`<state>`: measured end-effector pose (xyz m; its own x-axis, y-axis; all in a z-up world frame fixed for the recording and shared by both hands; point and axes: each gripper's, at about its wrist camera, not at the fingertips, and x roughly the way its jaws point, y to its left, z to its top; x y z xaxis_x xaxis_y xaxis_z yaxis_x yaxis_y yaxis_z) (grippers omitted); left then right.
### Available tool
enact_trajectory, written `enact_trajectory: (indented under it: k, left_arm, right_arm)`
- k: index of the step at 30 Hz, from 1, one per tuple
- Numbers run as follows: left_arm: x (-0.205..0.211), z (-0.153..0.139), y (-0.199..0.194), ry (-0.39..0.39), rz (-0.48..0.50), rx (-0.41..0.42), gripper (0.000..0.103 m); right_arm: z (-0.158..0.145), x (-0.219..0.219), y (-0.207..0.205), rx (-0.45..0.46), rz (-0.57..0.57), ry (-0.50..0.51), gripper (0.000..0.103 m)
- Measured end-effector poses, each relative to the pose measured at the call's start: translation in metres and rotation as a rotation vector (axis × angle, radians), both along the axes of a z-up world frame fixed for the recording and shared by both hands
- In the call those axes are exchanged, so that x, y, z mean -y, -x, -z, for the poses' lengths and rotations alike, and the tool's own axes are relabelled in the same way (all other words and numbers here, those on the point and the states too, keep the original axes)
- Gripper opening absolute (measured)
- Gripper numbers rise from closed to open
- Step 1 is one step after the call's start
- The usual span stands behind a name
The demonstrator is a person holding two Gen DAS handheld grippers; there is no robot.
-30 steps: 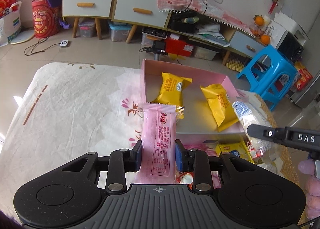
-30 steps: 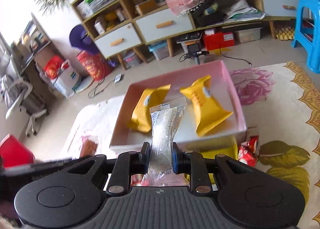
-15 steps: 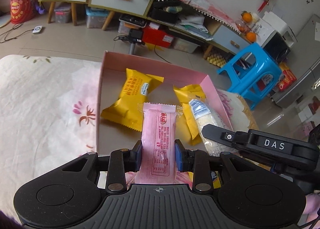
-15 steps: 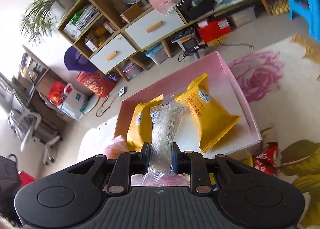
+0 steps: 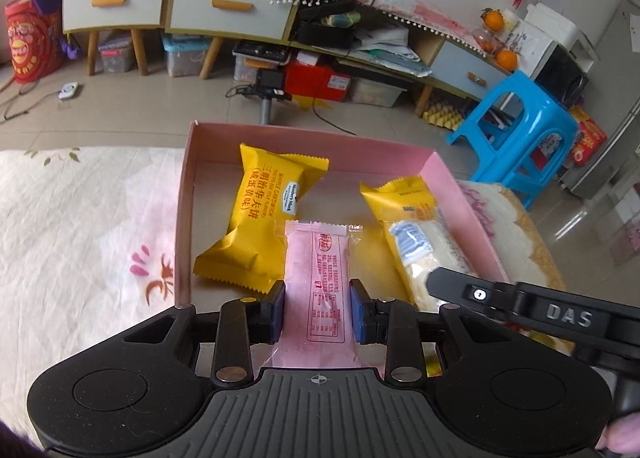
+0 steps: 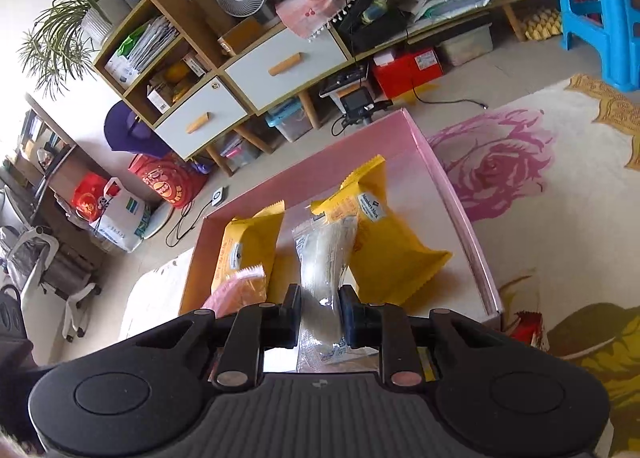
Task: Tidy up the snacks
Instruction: 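Carry both bars into the pink box beside the yellow packs and open both tools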
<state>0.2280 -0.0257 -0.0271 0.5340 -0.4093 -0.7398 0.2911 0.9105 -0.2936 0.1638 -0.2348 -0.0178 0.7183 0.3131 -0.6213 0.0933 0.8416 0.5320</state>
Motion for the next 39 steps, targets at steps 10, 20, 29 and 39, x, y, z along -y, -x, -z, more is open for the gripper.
enact_trajectory:
  k: [10,20,29,39]
  left_arm:
    - [-0.006,0.008,0.001,0.013,-0.024,0.036,0.046]
    - [-0.009,0.0,0.02,-0.021,-0.014,0.049,0.063]
    - [-0.008,0.0,0.026,-0.036,-0.016,0.059,0.042]
    - [0.004,0.006,0.005,-0.039,-0.015,0.054,0.035]
  right_arm:
    - [-0.002,0.008,0.0,0.004,0.034,0.007,0.039]
    - [-0.017,0.003,0.006,-0.002,0.015,0.054,0.036]
    - [-0.01,-0.011,-0.008,-0.039,-0.021,0.073,0.009]
    - [-0.01,-0.019,-0.025,-0.015,0.002,0.105,0.0]
